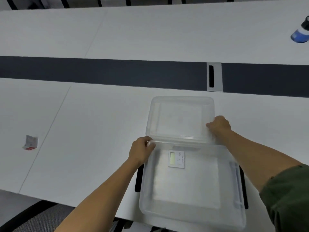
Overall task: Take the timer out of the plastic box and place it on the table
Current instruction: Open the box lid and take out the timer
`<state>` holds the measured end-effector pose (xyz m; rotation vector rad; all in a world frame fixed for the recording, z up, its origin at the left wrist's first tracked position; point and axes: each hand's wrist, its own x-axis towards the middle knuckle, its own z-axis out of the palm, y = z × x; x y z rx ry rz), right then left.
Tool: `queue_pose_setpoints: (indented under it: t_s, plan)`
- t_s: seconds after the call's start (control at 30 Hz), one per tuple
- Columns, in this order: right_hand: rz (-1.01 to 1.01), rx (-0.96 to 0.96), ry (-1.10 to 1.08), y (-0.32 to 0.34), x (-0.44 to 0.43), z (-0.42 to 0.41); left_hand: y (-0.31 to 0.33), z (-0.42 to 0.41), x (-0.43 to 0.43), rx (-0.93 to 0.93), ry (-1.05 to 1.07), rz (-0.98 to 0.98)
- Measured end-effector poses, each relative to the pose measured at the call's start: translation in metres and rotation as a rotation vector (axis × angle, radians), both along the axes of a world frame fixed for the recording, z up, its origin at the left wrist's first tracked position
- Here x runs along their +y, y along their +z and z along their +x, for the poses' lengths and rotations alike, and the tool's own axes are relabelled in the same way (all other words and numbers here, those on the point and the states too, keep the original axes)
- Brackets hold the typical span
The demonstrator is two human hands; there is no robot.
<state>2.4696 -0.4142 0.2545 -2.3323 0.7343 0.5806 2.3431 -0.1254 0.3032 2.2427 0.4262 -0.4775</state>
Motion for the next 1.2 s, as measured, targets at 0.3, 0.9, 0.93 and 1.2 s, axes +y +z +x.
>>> queue_pose_setpoints:
  t_s: [0.3, 0.9, 0.93, 1.2]
  plan:
    - [-0.027, -0.06, 0.135, 0.01, -0.005, -0.013, -0.004, -0.002, -0.002, -0.039, 0.01, 0.008]
    - [-0.193, -0.148, 0.982, 0.01, 0.09, -0.164, -0.006, -0.057, 0.015, -0.174, -0.028, 0.028]
    - [-0.212, -0.111, 0.99, 0.004, 0.095, -0.165, -0.008, -0.058, 0.017, -0.174, -0.031, 0.027]
    - [-0.381, -0.084, 0.875, -0.017, 0.103, -0.167, -0.009, -0.056, 0.02, -0.152, -0.049, 0.008]
